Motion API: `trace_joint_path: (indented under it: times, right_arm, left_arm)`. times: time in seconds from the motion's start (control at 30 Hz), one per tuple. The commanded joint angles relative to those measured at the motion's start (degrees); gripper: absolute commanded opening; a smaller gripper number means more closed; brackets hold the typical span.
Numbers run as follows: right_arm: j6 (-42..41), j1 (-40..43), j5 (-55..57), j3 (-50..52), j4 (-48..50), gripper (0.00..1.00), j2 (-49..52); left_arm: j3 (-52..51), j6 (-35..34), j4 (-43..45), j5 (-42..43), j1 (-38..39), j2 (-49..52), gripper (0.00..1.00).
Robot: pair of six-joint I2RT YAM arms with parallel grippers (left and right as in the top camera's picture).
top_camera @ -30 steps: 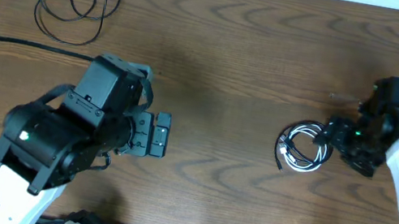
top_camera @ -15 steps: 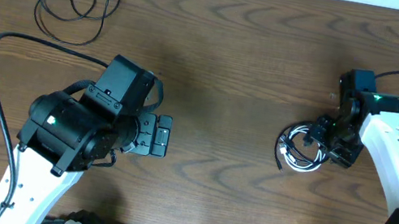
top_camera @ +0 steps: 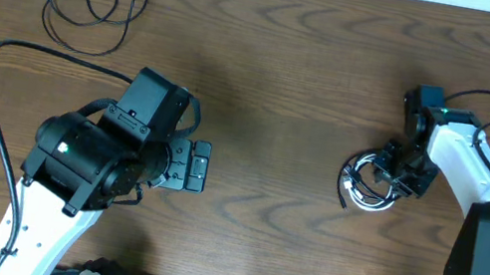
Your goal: Untangle cables
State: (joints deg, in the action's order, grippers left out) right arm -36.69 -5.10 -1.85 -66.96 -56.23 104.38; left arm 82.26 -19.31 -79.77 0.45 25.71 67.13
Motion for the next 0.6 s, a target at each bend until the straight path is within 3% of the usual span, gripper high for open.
trace_joint_path:
  times: [0.0,0.1,0.37,0.57]
  right_arm:
    - [-0.57,-0.07,-3.06,0.22,1.51,0.37,1.29]
    - [-0.57,-0.17,-2.69,0.22,2.58,0.37,1.7]
    - [-5.11,-0.24,-2.8,0.24,4.48,0.24,2.08]
    - [-5.31,-0.26,-3.19,0.26,4.37,0.25,2.08]
  left_arm:
    - [-0.26,-0.09,-0.35,-1.14,-0.09,0.22,1.0]
    - [-0.26,-0.09,-0.35,-1.14,-0.09,0.22,1.0]
    - [-0.26,-0.09,-0.35,-1.11,-0.09,0.22,1.0]
    - [-0.24,-0.09,-0.35,-1.11,-0.09,0.22,1.0]
